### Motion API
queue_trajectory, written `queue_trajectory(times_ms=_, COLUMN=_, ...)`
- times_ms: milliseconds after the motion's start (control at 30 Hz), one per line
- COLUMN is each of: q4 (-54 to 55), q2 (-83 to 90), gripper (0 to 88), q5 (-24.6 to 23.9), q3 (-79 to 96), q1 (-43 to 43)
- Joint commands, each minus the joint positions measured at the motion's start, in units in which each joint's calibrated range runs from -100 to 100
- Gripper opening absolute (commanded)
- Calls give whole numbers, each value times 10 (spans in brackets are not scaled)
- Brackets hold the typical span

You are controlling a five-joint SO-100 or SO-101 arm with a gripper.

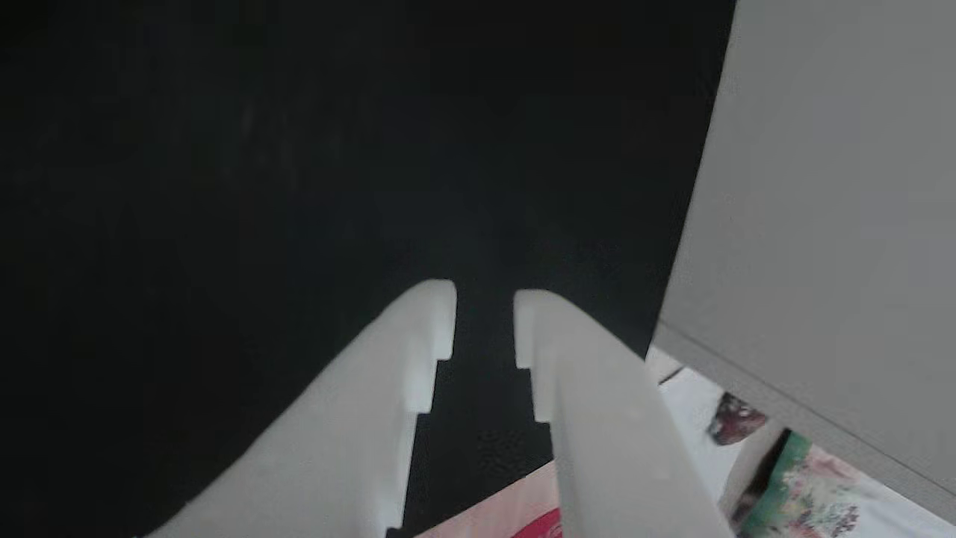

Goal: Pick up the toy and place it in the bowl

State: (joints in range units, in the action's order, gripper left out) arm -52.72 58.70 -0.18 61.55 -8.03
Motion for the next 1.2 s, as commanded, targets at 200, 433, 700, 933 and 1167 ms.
queue_trajectory(times_ms=200, q4=-2, q2=-224, gripper=23, q5=2, q3=-209, q1=-82)
queue_trajectory(times_ms=433, q4=-2, q2=-373, gripper=23, q5=-1, q3=-367, q1=-97)
queue_trajectory(times_ms=700, q4=-2, q2=-546, gripper=22, q5=2, q3=-507, q1=-97)
queue_trajectory(times_ms=933, q4=-39, q2=-693, gripper=22, q5=3, q3=-665, q1=-109)
queue_trajectory(times_ms=1167, q4=-100, q2=-788, gripper=22, q5=3, q3=-815, q1=-143)
